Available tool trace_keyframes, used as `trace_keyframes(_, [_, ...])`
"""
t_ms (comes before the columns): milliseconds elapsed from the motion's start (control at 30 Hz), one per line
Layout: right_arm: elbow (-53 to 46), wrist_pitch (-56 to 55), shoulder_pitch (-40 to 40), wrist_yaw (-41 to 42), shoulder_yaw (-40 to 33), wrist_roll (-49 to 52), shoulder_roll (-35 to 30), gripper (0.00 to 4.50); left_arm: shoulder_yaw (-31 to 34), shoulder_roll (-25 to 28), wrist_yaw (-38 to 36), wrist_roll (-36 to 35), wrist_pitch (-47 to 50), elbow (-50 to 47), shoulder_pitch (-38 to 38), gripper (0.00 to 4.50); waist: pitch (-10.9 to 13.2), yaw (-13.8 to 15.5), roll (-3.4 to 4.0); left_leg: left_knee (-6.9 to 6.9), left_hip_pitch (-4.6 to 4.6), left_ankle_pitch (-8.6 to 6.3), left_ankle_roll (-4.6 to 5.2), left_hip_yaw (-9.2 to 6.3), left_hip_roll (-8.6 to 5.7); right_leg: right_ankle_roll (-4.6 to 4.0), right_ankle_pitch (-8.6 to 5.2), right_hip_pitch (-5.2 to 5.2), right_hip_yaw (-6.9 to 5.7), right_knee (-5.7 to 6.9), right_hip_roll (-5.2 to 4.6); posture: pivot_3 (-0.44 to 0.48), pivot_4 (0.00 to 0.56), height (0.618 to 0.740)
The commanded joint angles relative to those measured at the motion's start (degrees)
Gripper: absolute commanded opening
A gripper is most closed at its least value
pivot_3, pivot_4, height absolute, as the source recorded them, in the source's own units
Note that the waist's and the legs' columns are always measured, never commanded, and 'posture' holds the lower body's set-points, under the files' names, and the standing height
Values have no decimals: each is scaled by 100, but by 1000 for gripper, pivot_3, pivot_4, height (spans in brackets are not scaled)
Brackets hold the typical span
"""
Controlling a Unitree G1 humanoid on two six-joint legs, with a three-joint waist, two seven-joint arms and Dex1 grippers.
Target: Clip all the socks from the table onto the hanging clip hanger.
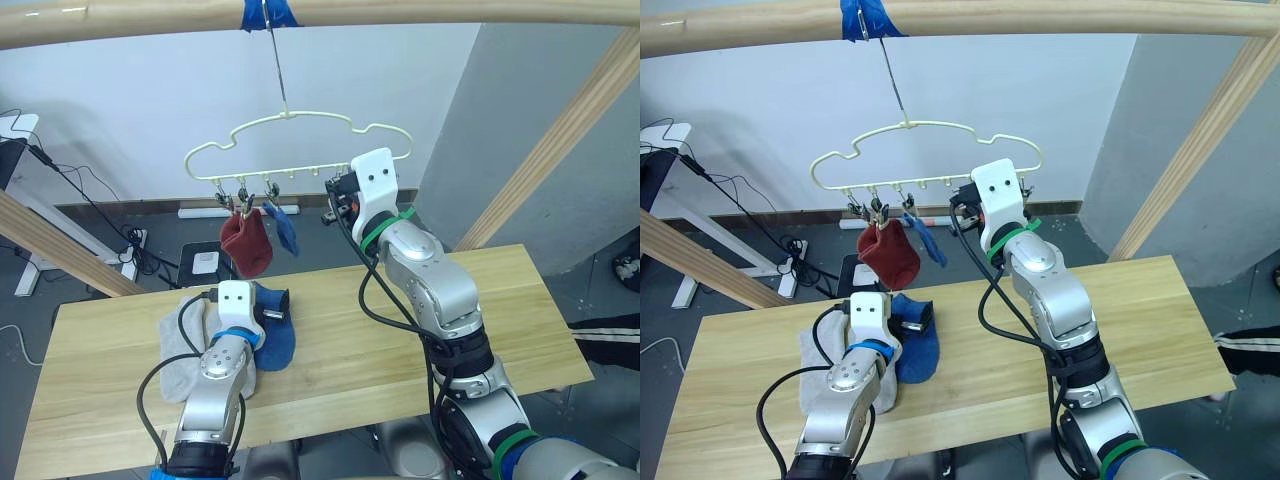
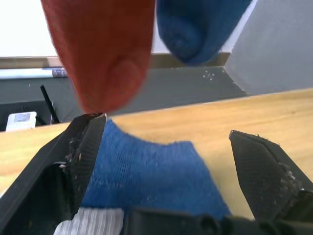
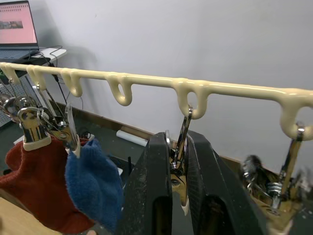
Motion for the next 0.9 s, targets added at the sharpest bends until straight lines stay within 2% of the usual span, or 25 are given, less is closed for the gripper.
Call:
trace_keyframes(33, [-280, -55, -23, 11, 35, -5, 42, 83, -55, 104, -58, 66, 427, -2, -160, 4500, 0, -1, 0, 1, 0, 0, 0, 0, 0, 0, 0, 1, 0, 0, 0, -217, 229, 714])
trace_keyframes(167, [-267, -66, -25, 10, 49, -5, 61, 83, -188, 155, -229, 43, 590, -51, -238, 4500, 0, 0, 0, 0, 0, 0, 0, -1, -1, 0, 0, 1, -2, 0, 0, -218, 227, 714])
trace_keyframes(233, [-274, -72, -22, 5, 58, -11, 66, 83, -266, 159, -341, 54, 176, -201, -88, 4500, 0, -7, 0, -1, 0, 0, 0, 0, 0, 0, 0, 0, -1, -2, 0, -221, 225, 714])
trace_keyframes(367, [-293, -68, 6, 16, 66, -15, 36, 83, -208, 24, -328, -71, -241, -631, 405, 4500, 0, -14, 0, -19, 1, 0, -1, 2, 10, 0, 0, -1, 4, -19, -4, -225, 225, 714])
trace_keyframes(433, [-309, -59, 21, 18, 74, -16, 26, 83, -324, 30, -645, -251, -380, -820, 717, 4500, 0, -12, 0, -23, 0, 0, -1, 0, 14, 0, 0, -1, 0, -24, -5, -227, 226, 714])
trace_keyframes(567, [-315, -48, 29, 25, 84, -15, 25, 83, -404, 101, -911, -464, -17, -1096, 1247, 4500, 0, -15, 0, -28, 0, 0, 0, 5, 14, 0, 0, 0, 5, -34, -11, -228, 226, 714])
trace_keyframes(700, [-289, -61, 23, 29, 94, -11, 40, 83, -467, 203, -881, -338, 279, -994, 1261, 4500, 0, -16, 0, -27, 0, 0, 0, 2, 8, 0, 0, 1, 1, -34, -8, -228, 226, 714])
trace_keyframes(800, [-287, -53, 18, 39, 99, -2, 48, 83, -444, 176, -552, -81, 386, -683, 1012, 4500, 0, -12, 0, -26, 1, 0, 0, 2, 6, 0, 0, 2, 1, -34, -5, -221, 229, 714])
trace_keyframes(900, [-281, -48, 7, 51, 89, 2, 37, 83, -520, 157, -532, -8, 497, -460, 794, 4500, 0, -12, 0, -25, 1, 0, 0, 2, 3, 0, 0, 2, -1, -33, -3, -225, 229, 714])
